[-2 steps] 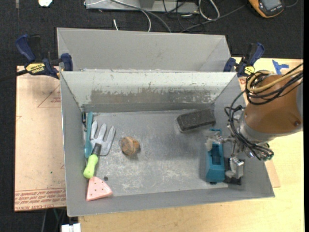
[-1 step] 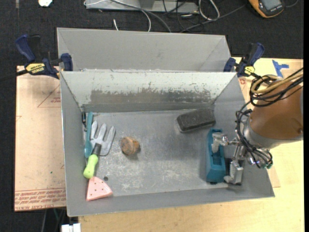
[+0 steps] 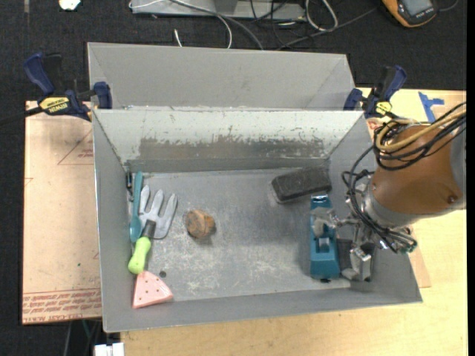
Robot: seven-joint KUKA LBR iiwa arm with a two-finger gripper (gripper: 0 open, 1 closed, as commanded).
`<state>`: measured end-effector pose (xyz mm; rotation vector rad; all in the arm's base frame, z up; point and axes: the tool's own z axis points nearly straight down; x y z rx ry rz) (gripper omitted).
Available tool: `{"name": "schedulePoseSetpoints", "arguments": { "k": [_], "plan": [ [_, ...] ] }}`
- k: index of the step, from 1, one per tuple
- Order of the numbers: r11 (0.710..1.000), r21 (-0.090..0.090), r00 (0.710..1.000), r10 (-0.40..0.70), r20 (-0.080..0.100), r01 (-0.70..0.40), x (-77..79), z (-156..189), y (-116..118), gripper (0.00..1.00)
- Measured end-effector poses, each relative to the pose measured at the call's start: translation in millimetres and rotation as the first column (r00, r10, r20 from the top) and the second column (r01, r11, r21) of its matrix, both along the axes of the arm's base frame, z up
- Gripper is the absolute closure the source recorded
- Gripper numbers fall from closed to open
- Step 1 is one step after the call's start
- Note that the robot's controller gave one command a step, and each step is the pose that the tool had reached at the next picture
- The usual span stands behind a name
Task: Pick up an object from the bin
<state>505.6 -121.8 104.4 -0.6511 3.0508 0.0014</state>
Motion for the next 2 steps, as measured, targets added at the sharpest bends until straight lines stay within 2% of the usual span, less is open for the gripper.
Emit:
{"name": "schedulePoseSetpoints", "arguments": {
  "k": [1,2],
  "plan": [
    [0.944,0.010,0.944,-0.330,-0.001,0.330,-4.0,-18.4,-13.1,1.00],
    [0.944,0.010,0.944,-0.330,-0.001,0.330,-3.9,-18.2,-13.1,1.00]
  ]
}}
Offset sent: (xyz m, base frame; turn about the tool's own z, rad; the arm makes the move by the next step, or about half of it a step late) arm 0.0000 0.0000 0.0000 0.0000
